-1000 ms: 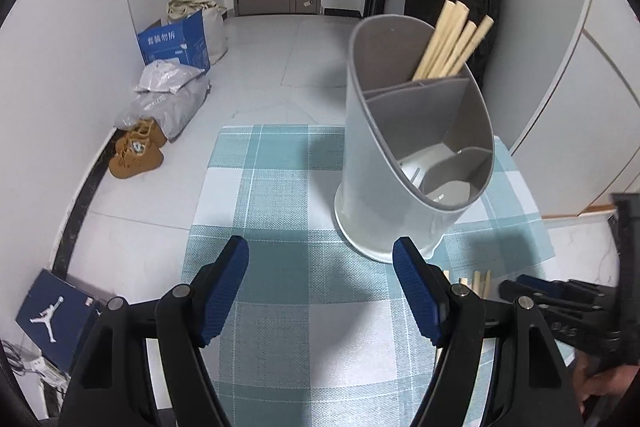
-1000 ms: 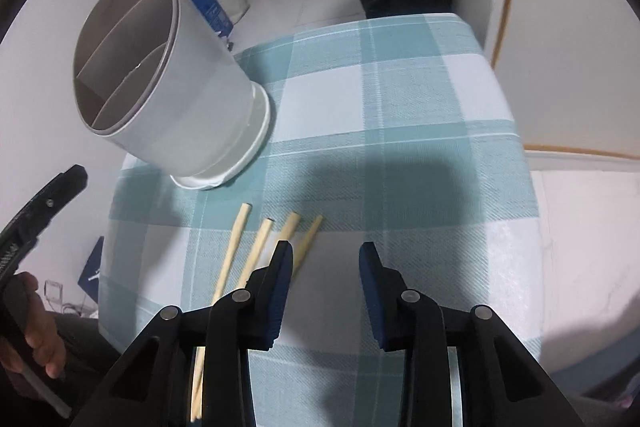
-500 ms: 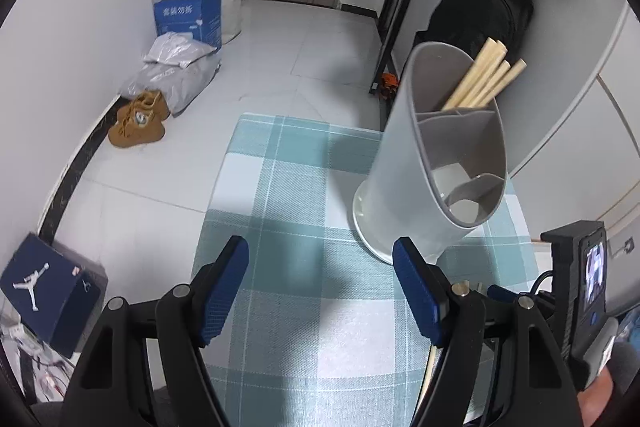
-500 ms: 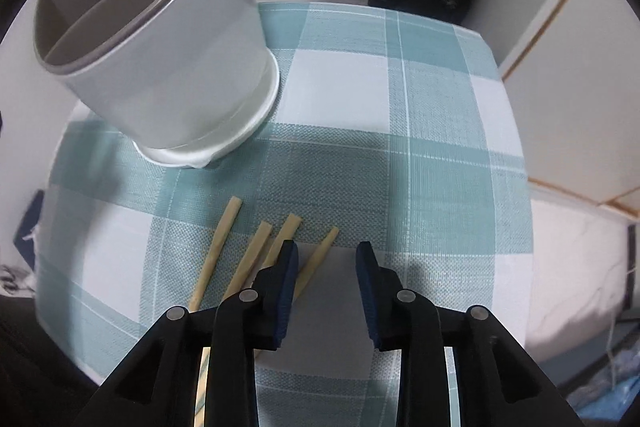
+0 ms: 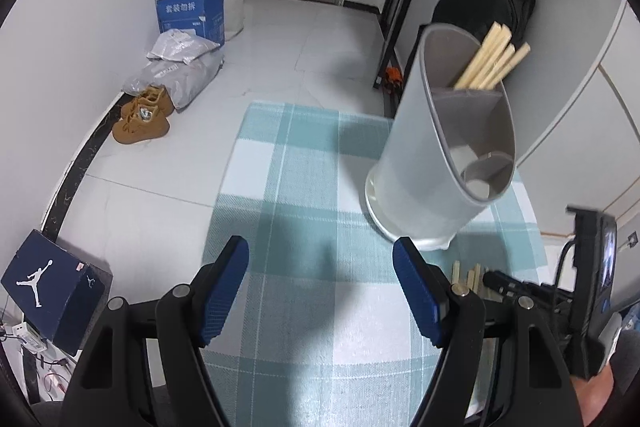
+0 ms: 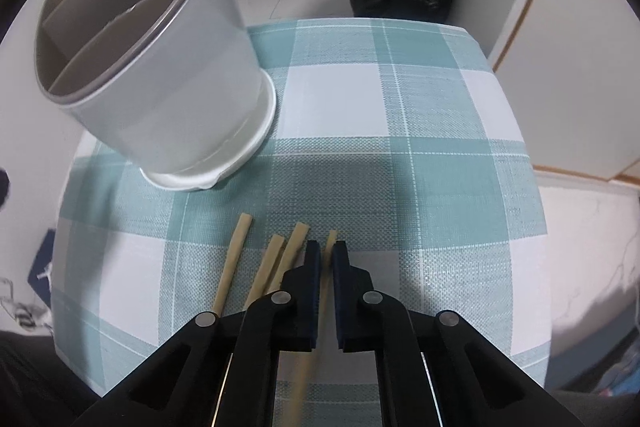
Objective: Organize utensils
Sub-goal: 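Lower the left tool toward a chopstick while the right tool lifts its chopstick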
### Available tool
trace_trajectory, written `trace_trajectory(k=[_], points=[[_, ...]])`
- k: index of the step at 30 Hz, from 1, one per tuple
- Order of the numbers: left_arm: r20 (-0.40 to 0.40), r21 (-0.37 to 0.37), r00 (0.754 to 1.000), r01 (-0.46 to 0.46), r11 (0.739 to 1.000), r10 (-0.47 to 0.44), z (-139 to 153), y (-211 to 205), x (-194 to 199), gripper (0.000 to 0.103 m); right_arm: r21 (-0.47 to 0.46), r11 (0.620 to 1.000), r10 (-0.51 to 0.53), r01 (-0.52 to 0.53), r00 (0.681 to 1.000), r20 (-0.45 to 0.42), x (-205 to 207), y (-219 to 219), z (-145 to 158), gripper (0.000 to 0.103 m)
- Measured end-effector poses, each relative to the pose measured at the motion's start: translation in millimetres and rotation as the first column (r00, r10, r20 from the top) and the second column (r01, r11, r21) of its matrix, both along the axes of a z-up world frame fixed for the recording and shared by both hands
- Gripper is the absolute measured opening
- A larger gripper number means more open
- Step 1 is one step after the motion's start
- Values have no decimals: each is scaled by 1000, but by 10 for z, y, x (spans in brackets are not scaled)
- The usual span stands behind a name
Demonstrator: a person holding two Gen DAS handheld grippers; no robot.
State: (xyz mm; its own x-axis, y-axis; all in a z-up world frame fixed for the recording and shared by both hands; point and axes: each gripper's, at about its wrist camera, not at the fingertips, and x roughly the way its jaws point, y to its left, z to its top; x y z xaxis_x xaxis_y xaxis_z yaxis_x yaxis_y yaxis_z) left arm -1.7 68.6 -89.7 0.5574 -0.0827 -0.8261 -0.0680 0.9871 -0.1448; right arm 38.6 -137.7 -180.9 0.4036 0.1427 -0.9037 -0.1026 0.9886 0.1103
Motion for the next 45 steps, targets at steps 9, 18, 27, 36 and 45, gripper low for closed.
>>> trace_trajectory(k=[9, 18, 27, 36, 45], points=[[-41, 20, 991, 125, 992, -124, -112, -297, -70, 71, 235, 968, -97, 93, 995, 6, 14, -390, 96, 4], [-179, -73, 958, 212, 975, -222, -403, -604, -14, 71, 501, 848, -203, 172, 979, 7, -28, -963, 281, 4], [-237, -36, 948, 209, 977, -212, -559, -797, 61, 70, 651, 740, -247, 167, 968, 33, -101, -1359, 323, 4], [-252, 38, 947, 217, 975, -201, -618, -1022, 147, 71, 677, 724, -261, 134, 961, 88, -261, -1562, 428, 4], [-220, 137, 952, 244, 960, -210, -630, -1142, 123, 70, 659, 747, -229, 91, 965, 127, -305, -1571, 459, 4]])
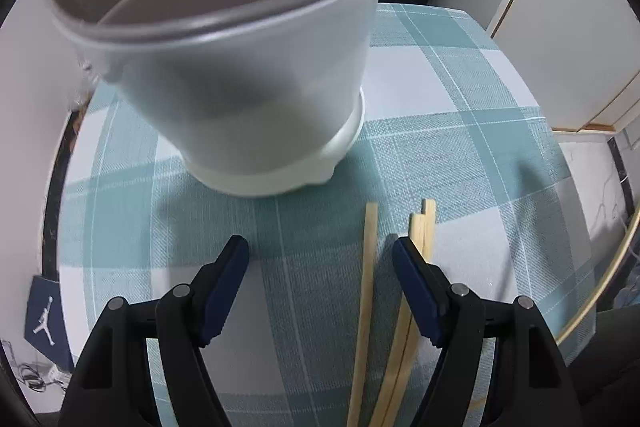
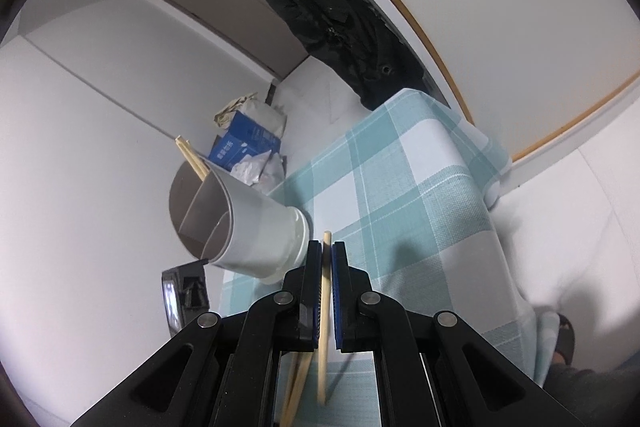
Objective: Organize utensils
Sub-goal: 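Lower the left tool toward a chopstick while the right tool lifts its chopstick, then grasp a chopstick with the left tool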
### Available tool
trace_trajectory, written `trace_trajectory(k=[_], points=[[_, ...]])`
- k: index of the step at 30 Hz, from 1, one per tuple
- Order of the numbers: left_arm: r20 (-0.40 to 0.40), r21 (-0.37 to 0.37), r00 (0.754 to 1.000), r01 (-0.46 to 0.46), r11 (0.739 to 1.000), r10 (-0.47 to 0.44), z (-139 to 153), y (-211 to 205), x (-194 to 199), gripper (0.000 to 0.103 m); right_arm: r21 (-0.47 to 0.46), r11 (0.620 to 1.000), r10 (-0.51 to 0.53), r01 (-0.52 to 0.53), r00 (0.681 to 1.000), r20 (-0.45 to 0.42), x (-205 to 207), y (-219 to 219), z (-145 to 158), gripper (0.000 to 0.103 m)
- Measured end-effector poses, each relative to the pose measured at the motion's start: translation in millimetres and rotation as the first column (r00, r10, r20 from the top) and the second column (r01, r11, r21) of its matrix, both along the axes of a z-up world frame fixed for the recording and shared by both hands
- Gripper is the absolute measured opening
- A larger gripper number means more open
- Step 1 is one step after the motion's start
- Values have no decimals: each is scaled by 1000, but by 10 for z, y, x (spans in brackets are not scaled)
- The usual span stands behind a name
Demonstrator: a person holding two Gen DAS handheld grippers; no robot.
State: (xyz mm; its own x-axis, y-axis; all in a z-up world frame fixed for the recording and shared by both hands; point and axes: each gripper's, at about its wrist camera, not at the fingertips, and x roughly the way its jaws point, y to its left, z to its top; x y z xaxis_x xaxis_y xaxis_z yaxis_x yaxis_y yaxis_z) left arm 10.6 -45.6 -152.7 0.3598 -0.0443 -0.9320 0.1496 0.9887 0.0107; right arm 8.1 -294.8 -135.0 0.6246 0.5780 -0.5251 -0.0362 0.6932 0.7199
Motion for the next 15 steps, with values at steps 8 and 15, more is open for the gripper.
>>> trace_trajectory(k=[8, 15], points=[[10, -20, 1000, 19, 1000, -19, 55, 44, 35, 52, -12, 1000, 5, -5, 1000, -4, 69, -23, 2, 4], [12, -34, 995, 100, 994, -100, 111, -67, -22, 4, -25, 1000, 7, -8, 1000, -12, 75, -1, 1, 4]])
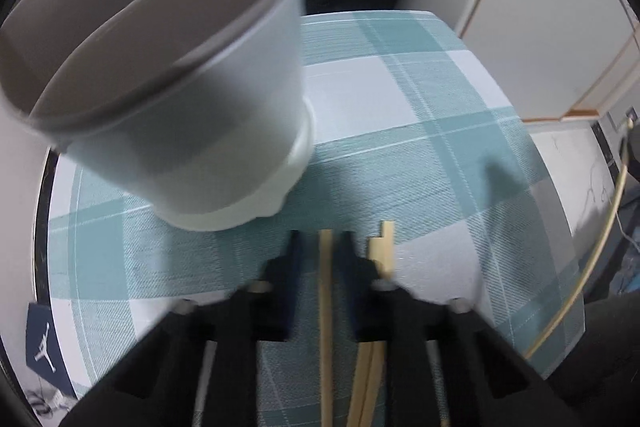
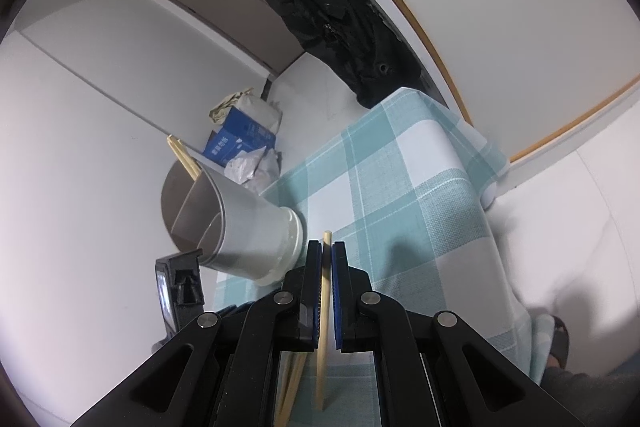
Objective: Organize utensils
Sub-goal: 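Grasp a chopstick with the left tool, then carry both held chopsticks up over the white holder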
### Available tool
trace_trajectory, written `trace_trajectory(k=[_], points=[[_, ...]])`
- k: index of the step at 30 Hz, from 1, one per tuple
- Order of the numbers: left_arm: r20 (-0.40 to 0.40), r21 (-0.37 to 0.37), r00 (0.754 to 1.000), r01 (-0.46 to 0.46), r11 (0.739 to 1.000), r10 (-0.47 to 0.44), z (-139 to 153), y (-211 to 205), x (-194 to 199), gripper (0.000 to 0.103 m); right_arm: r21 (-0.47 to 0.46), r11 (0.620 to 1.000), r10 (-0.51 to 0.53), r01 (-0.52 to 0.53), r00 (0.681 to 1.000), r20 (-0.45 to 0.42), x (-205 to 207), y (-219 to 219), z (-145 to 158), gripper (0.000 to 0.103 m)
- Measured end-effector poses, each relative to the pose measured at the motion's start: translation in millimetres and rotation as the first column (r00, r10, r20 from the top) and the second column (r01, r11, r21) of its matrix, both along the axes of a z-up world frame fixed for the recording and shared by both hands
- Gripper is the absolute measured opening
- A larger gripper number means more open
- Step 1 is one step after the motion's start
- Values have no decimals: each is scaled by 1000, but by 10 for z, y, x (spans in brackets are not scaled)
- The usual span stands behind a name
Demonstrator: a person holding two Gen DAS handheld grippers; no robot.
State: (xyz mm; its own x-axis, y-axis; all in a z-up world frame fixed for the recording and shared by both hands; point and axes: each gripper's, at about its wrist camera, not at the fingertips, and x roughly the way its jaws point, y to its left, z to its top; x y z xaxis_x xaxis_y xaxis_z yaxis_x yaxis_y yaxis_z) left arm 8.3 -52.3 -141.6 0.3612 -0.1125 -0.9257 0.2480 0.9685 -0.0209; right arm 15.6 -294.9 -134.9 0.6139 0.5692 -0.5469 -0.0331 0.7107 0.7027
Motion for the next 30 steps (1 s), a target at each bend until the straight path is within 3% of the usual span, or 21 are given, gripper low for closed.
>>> trace_trajectory(k=[11, 15, 22, 30], points=[[42, -79, 998, -44, 996, 47, 136, 152, -17, 2, -30, 999, -12, 13, 1000, 19, -31, 48, 40, 4], [117, -115, 991, -55, 992, 69, 341, 219, -120, 2, -59, 998, -16, 18, 999, 41, -68, 46, 81, 4], [292, -175, 951, -55, 983, 105, 810, 332, -358, 2, -119, 993, 3, 11, 994, 110, -166, 128, 212, 4], [366, -206, 919, -75, 976, 148, 920, 304, -307, 2, -187, 982, 26, 12, 979, 201, -294, 283, 360, 4]])
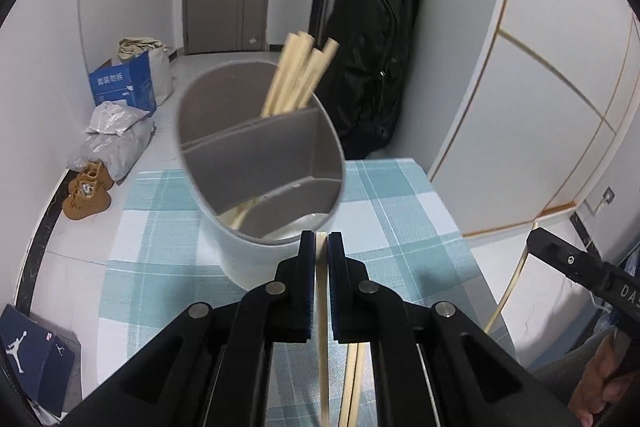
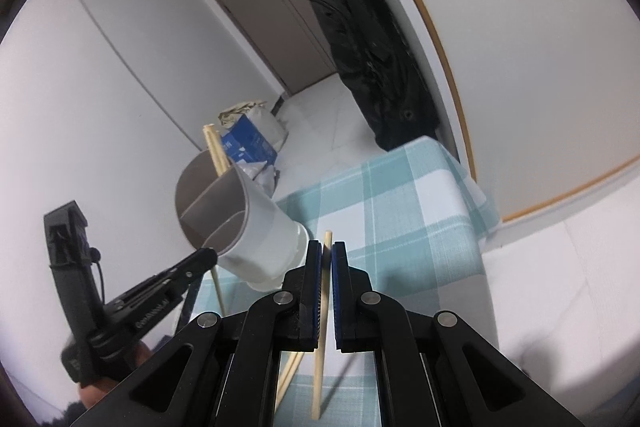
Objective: Organize utensils
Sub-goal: 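Carry both held chopsticks up over the white holder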
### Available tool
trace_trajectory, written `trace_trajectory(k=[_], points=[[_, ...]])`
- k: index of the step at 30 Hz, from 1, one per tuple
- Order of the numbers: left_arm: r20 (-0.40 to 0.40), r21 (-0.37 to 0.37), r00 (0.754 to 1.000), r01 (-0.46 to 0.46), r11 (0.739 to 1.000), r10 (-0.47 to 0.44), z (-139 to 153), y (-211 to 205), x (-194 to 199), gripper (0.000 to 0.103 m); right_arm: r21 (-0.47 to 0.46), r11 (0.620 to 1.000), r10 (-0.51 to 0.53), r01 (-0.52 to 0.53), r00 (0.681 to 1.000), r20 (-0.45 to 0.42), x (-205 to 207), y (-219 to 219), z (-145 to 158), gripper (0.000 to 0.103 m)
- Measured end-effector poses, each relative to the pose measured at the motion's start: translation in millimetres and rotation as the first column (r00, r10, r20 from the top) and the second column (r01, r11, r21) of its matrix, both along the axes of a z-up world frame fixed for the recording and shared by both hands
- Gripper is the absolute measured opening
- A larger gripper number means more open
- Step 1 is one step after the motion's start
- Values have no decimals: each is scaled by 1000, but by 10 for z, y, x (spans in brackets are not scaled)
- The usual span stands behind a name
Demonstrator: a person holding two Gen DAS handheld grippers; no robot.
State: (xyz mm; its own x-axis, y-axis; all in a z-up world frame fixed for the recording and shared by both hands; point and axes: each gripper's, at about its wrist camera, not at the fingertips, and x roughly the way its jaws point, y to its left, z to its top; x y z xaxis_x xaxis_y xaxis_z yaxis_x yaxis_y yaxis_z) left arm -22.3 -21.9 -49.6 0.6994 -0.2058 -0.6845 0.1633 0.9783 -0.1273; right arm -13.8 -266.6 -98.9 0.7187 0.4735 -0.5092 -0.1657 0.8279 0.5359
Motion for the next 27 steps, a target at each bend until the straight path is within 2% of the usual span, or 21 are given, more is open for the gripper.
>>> trace_trajectory(k=[6, 10, 17, 20, 27], points=[[73, -43, 997, -31, 999, 34, 101, 60, -23, 2, -49, 998, 32, -28, 994, 102, -115, 159, 180, 4], [115, -56, 992, -35, 998, 42, 167, 70, -77, 2, -114, 991, 82, -63, 981, 175, -223, 357, 296, 4], [182, -64, 982, -41, 997, 52, 206, 119, -171, 2, -223, 970, 151, -97, 959, 239, -349, 648, 362, 4], [192, -68, 980, -44, 997, 56, 215, 155, -177, 2, -234, 967, 158, -99, 957, 244, -365, 698, 362, 4], [214, -99, 974, -56, 994, 76, 316, 219, -166, 2, -171, 983, 105, -68, 970, 219, -277, 653, 438, 4]])
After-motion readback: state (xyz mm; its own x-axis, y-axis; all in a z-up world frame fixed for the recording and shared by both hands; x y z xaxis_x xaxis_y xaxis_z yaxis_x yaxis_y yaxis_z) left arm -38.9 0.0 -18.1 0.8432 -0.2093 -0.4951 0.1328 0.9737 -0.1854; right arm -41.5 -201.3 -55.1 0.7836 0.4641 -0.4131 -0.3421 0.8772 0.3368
